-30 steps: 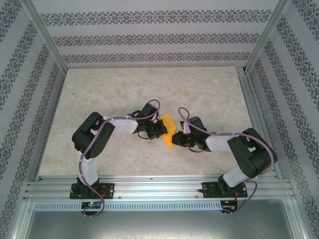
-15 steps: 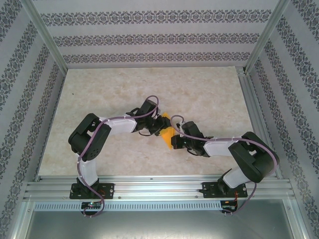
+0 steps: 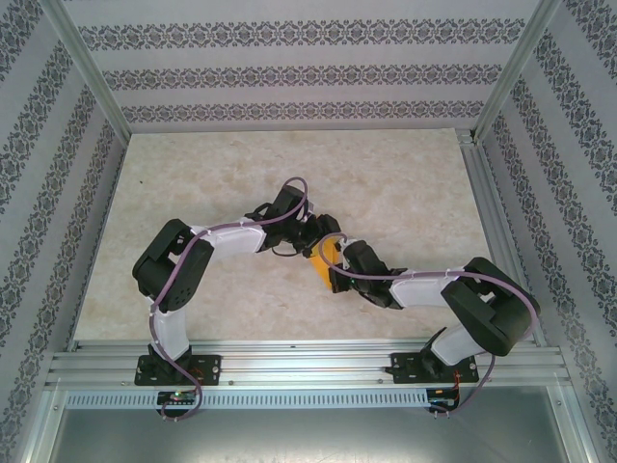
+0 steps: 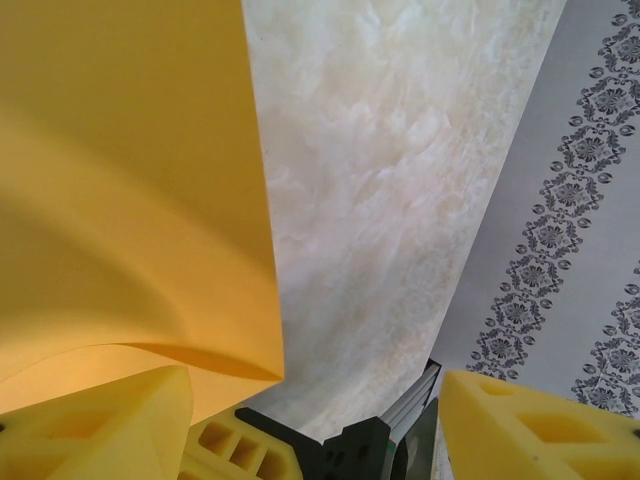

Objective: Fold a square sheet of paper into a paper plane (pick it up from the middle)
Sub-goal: Fourth fold the wing at the center of the table.

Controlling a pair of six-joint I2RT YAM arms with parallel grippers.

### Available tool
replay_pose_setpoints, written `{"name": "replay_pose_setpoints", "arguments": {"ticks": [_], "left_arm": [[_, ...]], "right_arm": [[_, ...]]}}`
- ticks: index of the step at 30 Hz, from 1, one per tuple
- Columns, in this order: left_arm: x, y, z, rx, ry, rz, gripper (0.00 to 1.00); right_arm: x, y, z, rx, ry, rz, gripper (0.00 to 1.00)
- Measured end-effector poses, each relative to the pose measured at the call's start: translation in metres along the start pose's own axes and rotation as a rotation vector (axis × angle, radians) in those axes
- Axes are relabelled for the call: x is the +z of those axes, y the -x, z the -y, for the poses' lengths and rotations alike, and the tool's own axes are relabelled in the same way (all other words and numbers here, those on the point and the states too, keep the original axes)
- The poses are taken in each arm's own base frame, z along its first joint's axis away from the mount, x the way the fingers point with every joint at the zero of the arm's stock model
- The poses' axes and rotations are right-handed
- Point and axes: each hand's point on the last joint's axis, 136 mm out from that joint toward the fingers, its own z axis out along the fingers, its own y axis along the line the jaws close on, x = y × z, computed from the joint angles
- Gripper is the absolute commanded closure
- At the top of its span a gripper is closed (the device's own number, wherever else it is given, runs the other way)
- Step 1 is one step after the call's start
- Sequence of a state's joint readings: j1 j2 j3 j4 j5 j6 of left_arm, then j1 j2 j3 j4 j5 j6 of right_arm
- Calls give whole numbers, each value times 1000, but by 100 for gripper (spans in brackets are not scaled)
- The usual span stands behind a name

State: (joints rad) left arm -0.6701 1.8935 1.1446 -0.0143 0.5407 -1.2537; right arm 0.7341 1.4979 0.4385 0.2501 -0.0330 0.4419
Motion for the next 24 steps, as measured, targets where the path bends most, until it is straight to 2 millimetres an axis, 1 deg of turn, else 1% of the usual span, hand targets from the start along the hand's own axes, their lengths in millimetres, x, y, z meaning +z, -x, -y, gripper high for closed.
{"name": "replay_pose_setpoints", "arguments": {"ticks": [14, 19, 24], "left_arm": [[-2, -2, -14, -53, 112, -13, 47], [2, -1, -19, -59, 131, -22, 59], [3, -3, -23, -68, 145, -31, 64]], "right_arm": [[-1, 1, 2, -91, -87, 15, 97], [-1, 1, 3, -95, -96, 17, 96], [-1, 1, 3, -95, -99, 18, 94]]}}
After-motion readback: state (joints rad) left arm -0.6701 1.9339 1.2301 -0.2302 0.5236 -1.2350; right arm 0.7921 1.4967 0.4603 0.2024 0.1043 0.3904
